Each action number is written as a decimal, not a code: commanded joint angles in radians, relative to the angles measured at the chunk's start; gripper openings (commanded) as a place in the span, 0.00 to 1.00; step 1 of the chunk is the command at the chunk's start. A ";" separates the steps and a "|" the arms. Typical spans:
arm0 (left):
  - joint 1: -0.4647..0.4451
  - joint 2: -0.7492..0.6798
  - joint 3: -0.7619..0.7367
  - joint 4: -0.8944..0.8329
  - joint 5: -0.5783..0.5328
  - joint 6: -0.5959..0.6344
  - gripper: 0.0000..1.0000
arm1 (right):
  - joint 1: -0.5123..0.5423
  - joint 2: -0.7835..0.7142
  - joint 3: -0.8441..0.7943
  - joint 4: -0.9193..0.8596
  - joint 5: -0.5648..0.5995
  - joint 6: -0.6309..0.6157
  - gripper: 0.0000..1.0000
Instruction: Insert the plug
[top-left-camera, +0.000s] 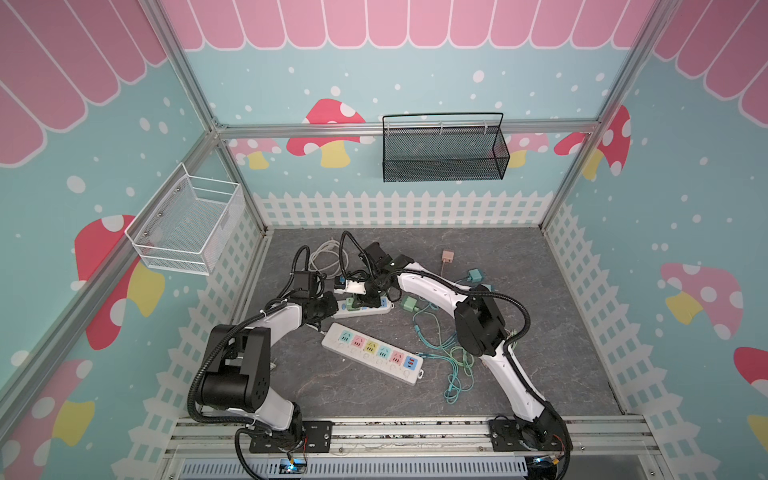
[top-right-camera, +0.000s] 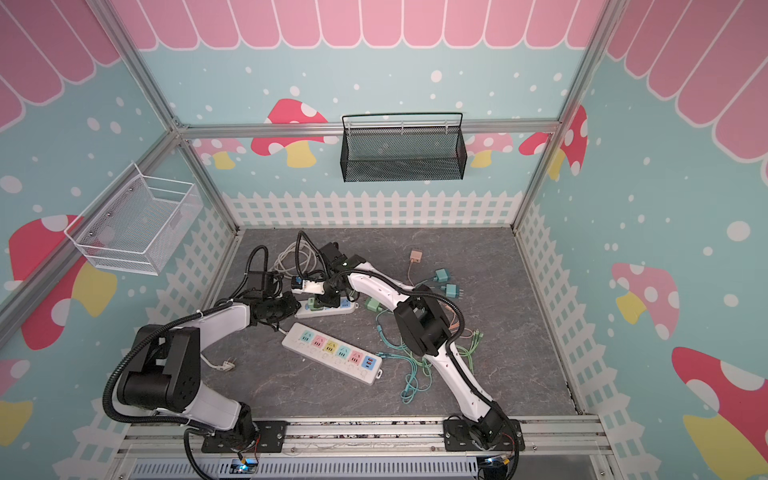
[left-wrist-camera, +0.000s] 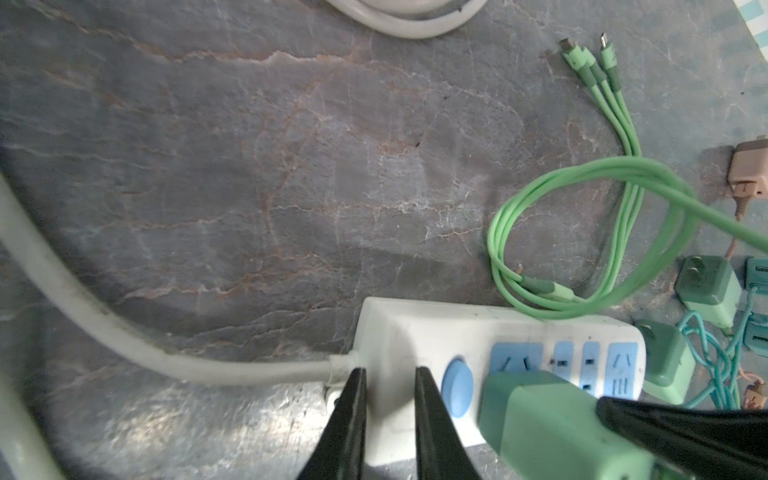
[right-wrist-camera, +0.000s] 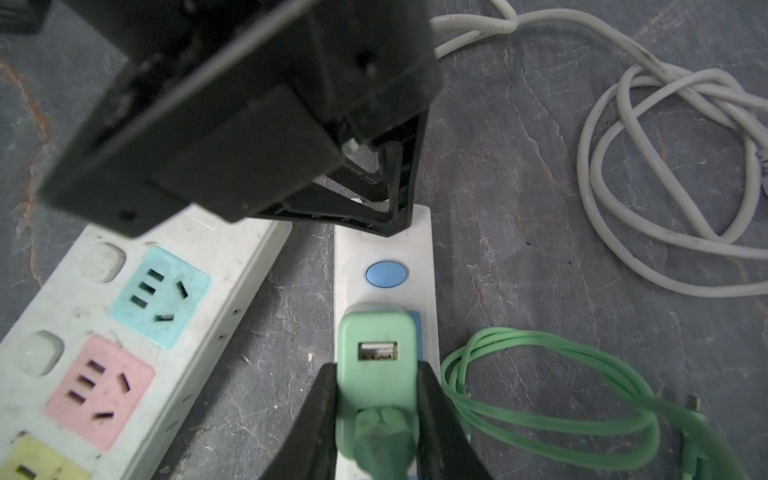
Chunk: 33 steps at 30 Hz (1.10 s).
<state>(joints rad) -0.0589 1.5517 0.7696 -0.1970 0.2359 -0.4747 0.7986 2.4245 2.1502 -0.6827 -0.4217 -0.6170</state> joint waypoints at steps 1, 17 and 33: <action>0.001 -0.051 -0.019 -0.015 0.022 -0.020 0.20 | 0.003 0.097 -0.021 -0.064 0.104 -0.028 0.04; 0.002 -0.344 -0.063 -0.168 -0.038 -0.082 0.35 | -0.001 0.028 0.015 -0.063 0.029 0.061 0.22; 0.012 -0.445 0.005 -0.276 -0.015 -0.055 0.43 | -0.050 -0.131 -0.093 -0.061 -0.066 0.132 0.52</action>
<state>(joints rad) -0.0536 1.1309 0.7418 -0.4385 0.2131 -0.5419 0.7456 2.3711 2.0918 -0.7181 -0.4591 -0.4805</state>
